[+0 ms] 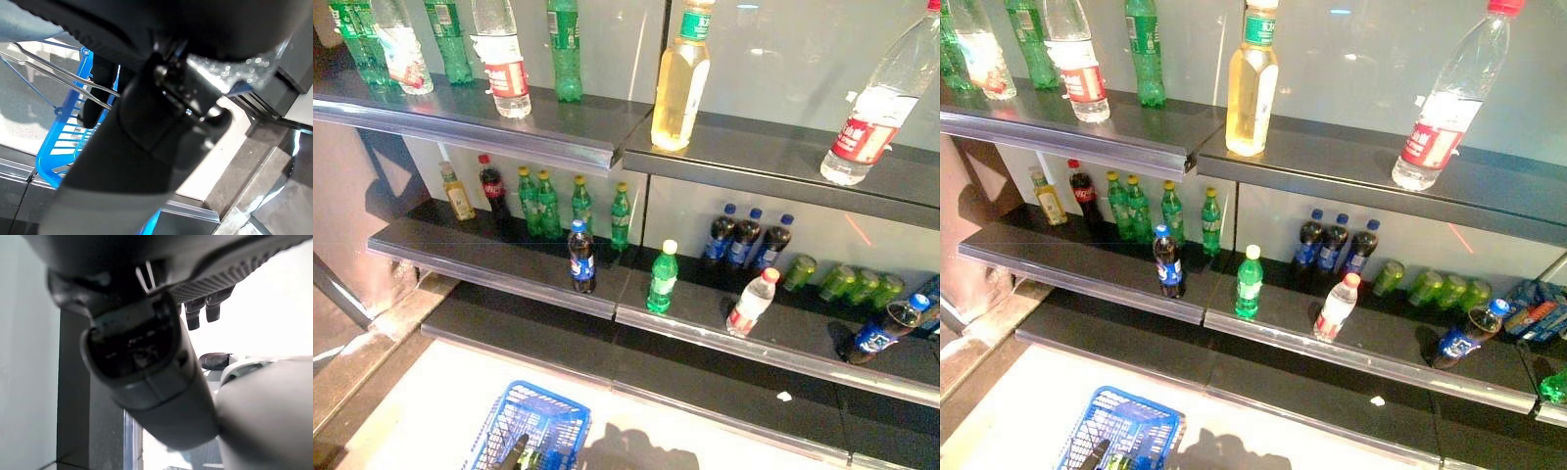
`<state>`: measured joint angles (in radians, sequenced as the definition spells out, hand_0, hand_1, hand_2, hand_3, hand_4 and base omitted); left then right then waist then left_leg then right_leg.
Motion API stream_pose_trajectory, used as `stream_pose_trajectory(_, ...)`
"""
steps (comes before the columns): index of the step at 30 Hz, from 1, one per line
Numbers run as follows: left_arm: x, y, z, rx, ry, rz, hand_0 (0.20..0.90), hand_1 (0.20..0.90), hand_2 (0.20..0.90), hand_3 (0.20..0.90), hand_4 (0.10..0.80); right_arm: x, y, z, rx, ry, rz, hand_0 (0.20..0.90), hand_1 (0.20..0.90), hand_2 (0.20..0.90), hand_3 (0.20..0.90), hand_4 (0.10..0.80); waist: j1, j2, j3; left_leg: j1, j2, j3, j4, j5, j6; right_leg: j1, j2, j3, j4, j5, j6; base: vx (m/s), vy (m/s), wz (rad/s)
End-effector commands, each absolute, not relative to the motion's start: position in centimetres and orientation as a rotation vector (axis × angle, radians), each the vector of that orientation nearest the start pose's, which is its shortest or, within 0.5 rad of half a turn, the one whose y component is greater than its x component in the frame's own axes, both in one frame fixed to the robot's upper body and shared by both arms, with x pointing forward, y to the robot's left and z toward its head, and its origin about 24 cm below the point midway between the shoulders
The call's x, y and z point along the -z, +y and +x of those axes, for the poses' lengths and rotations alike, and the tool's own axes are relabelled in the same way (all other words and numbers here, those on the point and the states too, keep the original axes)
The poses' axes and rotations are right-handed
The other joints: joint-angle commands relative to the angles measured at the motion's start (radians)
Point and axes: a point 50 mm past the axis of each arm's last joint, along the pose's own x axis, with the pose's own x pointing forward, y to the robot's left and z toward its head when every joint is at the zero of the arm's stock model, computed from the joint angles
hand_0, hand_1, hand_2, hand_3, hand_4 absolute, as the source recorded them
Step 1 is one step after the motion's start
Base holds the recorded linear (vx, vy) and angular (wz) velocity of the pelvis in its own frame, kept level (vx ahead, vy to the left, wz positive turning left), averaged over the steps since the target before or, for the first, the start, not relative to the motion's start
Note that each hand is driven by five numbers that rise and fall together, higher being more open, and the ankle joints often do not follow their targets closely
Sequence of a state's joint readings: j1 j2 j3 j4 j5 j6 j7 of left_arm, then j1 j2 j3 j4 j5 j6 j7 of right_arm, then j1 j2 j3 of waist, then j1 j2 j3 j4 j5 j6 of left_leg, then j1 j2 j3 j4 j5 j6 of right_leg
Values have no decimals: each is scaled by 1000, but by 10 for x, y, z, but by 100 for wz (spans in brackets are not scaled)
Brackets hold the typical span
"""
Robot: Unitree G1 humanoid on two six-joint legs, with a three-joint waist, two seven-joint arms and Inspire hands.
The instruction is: Pick up the drink and place into the basket.
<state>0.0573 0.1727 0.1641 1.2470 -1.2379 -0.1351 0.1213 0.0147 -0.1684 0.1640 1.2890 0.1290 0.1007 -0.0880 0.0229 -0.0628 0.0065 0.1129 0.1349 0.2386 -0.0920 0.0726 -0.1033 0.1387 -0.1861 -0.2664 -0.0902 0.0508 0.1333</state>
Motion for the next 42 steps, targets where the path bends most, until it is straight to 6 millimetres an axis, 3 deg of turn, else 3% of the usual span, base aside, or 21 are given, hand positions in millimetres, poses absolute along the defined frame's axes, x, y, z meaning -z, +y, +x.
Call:
stream_pose_trajectory(1,163,222,94,-1034,854,-931,300,300,300,200,100,171,-226,55,-25,1413,-530,900,900,900,900,800,21,55,49,7,38,-13,5,-44,-10,10,-22,-45,27,-18,14,0,0,0)
stream_pose_trajectory(7,161,220,102,-998,856,-909,300,300,300,200,100,165,-209,100,-122,1189,-534,900,900,900,900,800,43,44,62,-1,35,-28,5,-37,-13,8,-24,-57,33,-16,17,-27,-18,1)
stream_pose_trajectory(9,158,222,108,-979,848,-898,300,300,300,200,100,156,-199,126,-174,1060,-523,900,900,900,900,800,51,37,72,-7,36,-32,5,-31,-14,4,-25,-61,34,-13,19,-64,-45,2)
stream_pose_trajectory(15,152,225,116,-965,828,-883,300,300,300,200,100,123,-169,177,-292,785,-474,900,900,900,900,800,55,20,84,-13,41,-34,5,-25,-15,1,-23,-64,30,-6,25,-35,-41,6)
stream_pose_trajectory(19,151,227,113,-974,823,-878,300,300,300,200,100,101,-156,193,-323,653,-447,900,900,900,900,800,50,14,84,-12,43,-34,5,-23,-17,3,-22,-64,30,-4,27,-1,-16,1)
stream_pose_trajectory(21,150,228,111,-983,818,-878,300,300,300,200,100,83,-151,204,-332,557,-422,900,900,900,900,800,45,11,85,-12,45,-32,5,-21,-18,2,-21,-63,29,-3,28,-11,-23,0)
stream_pose_trajectory(22,150,230,107,-998,811,-879,300,300,300,200,100,53,-147,218,-314,436,-298,900,900,900,900,800,36,8,87,-15,47,-30,5,-19,-18,-2,-20,-57,30,-1,28,-20,-34,0)
stream_pose_trajectory(25,151,229,100,-1016,804,-888,300,300,300,200,100,10,-145,235,-271,230,-213,900,900,900,900,800,21,11,87,-15,51,-22,5,-18,-17,-9,-18,-49,32,-2,26,-7,-10,0)
stream_pose_trajectory(27,152,226,98,-1032,798,-902,300,300,300,200,100,-22,-145,245,-237,88,-139,900,900,900,900,800,9,16,88,-14,51,-16,5,-19,-15,-15,-18,-41,34,-3,26,0,0,0)
stream_pose_trajectory(35,154,213,94,-1044,836,-906,300,300,300,200,100,-91,-154,256,-160,-224,-93,900,900,900,900,800,3,37,77,-1,51,-7,9,-28,-10,-12,-23,-33,46,-21,20,50,30,-6)
stream_pose_trajectory(42,155,208,88,-1025,866,-893,300,300,300,200,100,-114,-158,263,-71,-317,-58,900,900,900,900,800,23,41,98,-35,45,-20,113,-55,-8,-26,-25,-30,106,-50,-5,58,22,1)
